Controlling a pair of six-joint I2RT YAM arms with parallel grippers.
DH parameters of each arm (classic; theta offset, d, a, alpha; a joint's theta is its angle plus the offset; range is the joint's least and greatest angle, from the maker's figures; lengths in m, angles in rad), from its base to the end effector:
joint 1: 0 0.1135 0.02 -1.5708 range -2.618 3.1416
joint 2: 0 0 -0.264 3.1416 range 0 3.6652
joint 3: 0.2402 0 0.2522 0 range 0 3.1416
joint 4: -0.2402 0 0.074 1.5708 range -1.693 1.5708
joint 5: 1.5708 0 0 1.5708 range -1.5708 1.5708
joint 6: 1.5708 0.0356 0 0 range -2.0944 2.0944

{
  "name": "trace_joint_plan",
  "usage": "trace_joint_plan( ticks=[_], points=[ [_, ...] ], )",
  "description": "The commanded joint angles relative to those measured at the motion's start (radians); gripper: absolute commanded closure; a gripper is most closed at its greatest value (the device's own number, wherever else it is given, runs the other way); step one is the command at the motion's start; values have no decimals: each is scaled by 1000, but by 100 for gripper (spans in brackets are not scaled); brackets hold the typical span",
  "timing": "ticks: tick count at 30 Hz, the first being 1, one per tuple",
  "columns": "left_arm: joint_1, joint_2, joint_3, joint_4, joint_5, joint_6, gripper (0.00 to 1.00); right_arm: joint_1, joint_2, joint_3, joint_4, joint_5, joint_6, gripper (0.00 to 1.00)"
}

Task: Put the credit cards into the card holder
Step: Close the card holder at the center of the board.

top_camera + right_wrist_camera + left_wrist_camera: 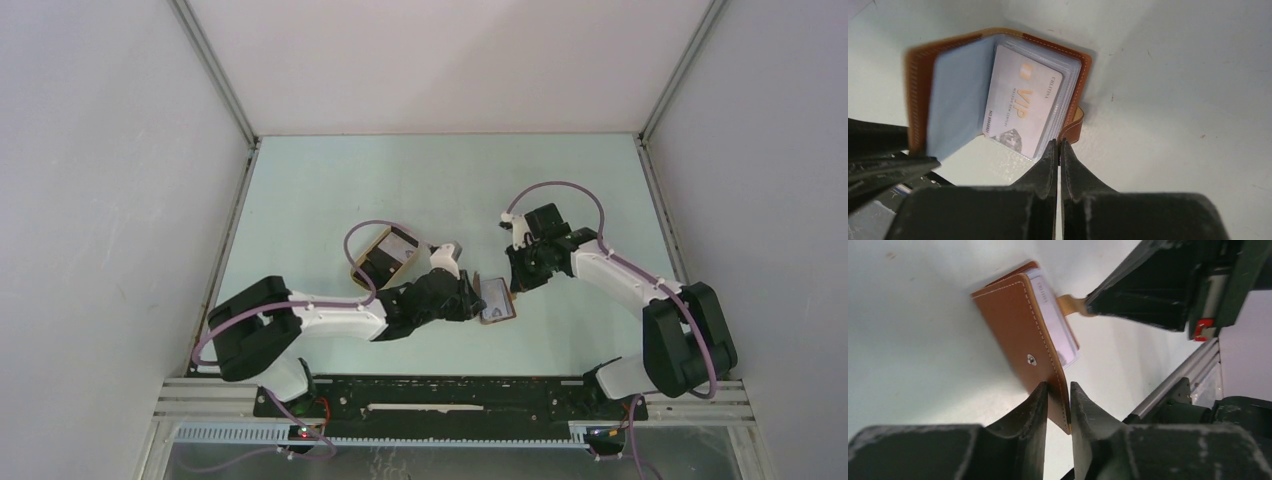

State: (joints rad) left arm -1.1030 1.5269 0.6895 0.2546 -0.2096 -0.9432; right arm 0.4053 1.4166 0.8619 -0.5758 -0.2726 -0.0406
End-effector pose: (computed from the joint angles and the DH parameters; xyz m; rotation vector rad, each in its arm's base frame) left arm 0.1454 -0.2714 0.1755 0.0536 2.2998 -0.9301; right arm 0.2402 0.1135 0.1984 -0.6826 2.6333 0.4771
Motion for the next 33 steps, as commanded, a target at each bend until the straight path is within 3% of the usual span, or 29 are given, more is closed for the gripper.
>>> trace_joint_plan(
  ticks=[1, 8, 11, 23, 25, 30, 33],
  points=[
    [35, 79, 81, 141, 173, 53, 69, -19, 10, 38, -13, -46, -24, 99],
    [94, 213, 117, 280, 339, 19, 53, -69, 25, 46, -30, -93, -33, 99],
    [125, 261, 93, 371, 386, -19, 52, -83, 33, 48, -38, -107, -37, 99],
    [137, 269, 58, 465, 418, -22, 37, -96, 45, 57, -45, -130, -36, 99],
    [142, 275, 51, 460, 397, -19, 40, -98, 45, 58, -46, -131, -36, 99],
    [147, 291, 84, 324, 329, 35, 68, -109, 45, 61, -48, -140, -39, 99],
    [147, 302, 110, 275, 317, 58, 73, -109, 49, 65, -48, -143, -39, 99]
  ],
)
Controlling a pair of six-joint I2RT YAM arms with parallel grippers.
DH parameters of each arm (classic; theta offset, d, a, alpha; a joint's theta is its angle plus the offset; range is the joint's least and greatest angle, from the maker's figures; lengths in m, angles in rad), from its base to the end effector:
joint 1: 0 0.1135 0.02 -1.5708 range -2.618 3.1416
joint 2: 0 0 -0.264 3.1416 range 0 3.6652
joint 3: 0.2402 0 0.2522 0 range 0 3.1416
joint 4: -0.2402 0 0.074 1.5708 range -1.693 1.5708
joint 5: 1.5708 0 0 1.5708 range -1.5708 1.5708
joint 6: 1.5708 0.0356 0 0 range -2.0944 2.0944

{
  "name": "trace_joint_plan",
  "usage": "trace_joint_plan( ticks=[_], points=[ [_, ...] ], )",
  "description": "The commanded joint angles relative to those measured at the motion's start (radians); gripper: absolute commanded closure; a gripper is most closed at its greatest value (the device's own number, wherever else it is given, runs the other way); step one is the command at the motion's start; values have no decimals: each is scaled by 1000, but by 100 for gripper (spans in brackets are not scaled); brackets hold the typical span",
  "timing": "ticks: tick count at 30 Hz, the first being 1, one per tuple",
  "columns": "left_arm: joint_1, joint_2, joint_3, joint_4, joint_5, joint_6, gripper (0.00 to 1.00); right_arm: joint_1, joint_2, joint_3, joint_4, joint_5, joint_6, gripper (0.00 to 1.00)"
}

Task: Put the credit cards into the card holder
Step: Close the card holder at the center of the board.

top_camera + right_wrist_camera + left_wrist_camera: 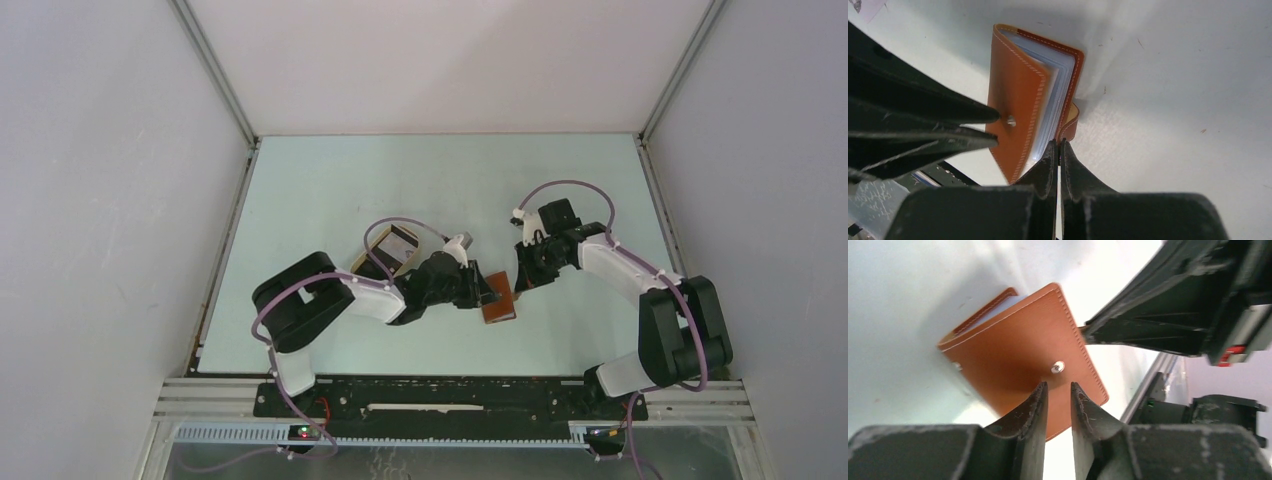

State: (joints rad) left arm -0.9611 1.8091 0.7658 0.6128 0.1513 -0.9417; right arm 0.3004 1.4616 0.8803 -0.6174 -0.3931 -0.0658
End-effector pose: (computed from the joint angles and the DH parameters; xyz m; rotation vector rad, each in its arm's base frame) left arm 0.1999 -0.2955 0.1430 0.1325 2.2718 -1.2867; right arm 0.2517 0.0923 0.1920 -0.6036 2.6923 0.6060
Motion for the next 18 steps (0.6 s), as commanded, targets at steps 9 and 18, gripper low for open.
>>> trace_joint_plan(
  ticks=[9, 18],
  points=[
    [-12, 61, 123, -282, -112, 106, 74, -5, 20, 69, -19, -66, -16, 99],
    [-16, 84, 146, -339, -137, 113, 77, 11, 89, 112, -65, -113, -57, 98]
  ],
)
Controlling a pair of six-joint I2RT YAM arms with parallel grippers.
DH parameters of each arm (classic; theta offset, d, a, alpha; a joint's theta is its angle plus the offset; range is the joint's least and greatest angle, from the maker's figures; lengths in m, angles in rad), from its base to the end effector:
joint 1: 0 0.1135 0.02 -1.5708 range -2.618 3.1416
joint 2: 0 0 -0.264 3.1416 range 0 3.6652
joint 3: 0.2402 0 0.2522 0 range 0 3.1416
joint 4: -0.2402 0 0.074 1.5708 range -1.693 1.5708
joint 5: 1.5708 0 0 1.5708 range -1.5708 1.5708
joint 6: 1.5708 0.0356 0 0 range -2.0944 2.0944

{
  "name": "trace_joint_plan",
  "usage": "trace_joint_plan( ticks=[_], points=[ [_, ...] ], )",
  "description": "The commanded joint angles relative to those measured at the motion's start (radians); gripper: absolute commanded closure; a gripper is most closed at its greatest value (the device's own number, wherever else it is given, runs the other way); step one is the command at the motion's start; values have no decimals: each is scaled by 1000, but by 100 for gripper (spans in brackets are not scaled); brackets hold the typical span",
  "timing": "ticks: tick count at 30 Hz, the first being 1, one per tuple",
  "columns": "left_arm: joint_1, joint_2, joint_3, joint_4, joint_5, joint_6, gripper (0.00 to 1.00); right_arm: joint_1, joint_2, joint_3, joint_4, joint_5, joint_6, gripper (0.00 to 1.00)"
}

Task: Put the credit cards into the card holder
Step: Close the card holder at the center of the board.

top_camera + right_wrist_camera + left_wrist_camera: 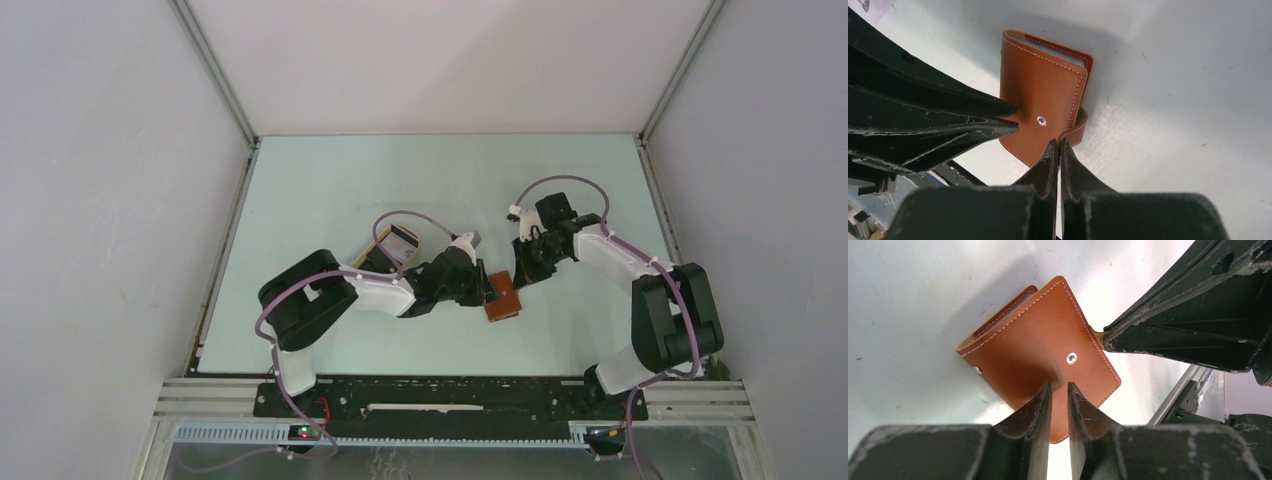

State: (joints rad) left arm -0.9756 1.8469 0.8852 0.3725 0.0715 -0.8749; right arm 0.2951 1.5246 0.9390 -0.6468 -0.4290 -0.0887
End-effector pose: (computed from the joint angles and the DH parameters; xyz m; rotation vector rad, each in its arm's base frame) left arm 0.2067 -0.3098 0.1401 0.1659 2.3843 -1.0715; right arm 0.2640 0.0957 0.1915 -0.6316 2.7087 0.6512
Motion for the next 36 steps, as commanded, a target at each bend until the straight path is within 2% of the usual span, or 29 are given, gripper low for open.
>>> trace_joint_plan(
  ticks=[1, 4, 9, 14, 19, 23, 24, 30, 36],
  points=[
    [-2, 50, 28, -97, -56, 44, 77, 20, 38, 62, -50, -93, -46, 97],
    [-3, 51, 29, -89, -55, 38, 79, 30, 69, 78, -76, -113, -77, 93],
    [-3, 43, 20, -78, -60, 29, 80, 28, 121, 110, -126, -140, -142, 77],
    [-3, 41, 12, -67, -60, 22, 81, 26, 108, 112, -117, -99, -149, 75],
    [-3, 40, 12, -64, -58, 21, 81, 29, 100, 107, -109, -69, -148, 82],
    [-3, 42, 12, -63, -58, 20, 82, 30, 101, 106, -108, -64, -148, 99],
    [-3, 44, 11, -61, -58, 19, 82, 31, 104, 106, -109, -63, -149, 100],
    [-3, 47, 13, -59, -56, 14, 82, 23, 87, 106, -94, -44, -139, 100],
    [-4, 50, 14, -65, -61, 11, 85, 1, 42, 107, -69, -108, -123, 100]
  ],
)
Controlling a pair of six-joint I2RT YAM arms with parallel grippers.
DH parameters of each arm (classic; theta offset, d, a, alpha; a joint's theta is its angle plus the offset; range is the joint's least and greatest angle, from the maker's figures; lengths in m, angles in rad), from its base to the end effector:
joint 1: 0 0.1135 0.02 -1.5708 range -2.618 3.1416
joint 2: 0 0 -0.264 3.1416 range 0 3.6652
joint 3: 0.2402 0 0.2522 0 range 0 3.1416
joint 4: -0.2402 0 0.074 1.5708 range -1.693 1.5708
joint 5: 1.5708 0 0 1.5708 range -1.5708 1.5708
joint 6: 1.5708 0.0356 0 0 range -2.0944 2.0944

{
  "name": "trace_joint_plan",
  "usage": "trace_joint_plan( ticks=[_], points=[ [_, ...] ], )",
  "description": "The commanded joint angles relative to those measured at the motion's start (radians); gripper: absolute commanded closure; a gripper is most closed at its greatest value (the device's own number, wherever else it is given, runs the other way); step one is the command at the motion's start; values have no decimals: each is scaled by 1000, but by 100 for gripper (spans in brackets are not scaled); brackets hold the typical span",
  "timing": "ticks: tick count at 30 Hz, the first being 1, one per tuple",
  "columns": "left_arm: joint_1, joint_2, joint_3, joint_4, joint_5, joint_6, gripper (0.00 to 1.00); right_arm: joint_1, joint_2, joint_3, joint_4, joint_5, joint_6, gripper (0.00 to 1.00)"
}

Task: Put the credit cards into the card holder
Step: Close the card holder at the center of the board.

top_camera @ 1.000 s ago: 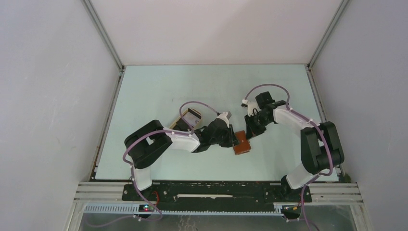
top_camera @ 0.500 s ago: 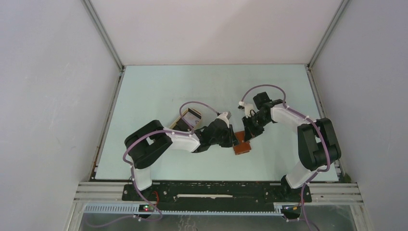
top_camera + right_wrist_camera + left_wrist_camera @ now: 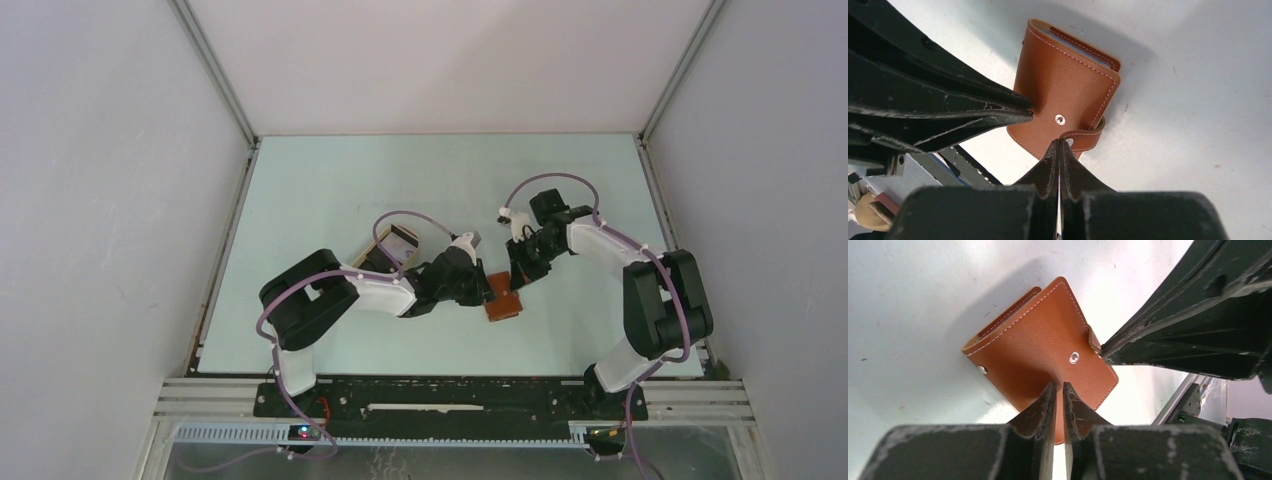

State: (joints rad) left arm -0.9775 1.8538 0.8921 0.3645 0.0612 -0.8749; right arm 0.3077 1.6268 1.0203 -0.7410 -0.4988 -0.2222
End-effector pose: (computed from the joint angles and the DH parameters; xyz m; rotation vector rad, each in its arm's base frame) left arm 0.2071 -0.3110 0.1388 0.1615 2.3886 -1.0568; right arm 0.2746 0.1051 0.1841 -0.8252 2.7303 0.7392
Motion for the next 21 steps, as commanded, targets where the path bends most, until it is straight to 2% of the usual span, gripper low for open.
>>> trace_joint_plan(
  ticks=[1, 21],
  points=[
    [-2, 44, 5, -55, -51, 9, 86, -13, -61, 25, 29, -44, 15, 100],
    [-3, 8, -27, -18, -58, -5, 87, 9, 47, 86, 40, -79, 45, 100]
  ],
)
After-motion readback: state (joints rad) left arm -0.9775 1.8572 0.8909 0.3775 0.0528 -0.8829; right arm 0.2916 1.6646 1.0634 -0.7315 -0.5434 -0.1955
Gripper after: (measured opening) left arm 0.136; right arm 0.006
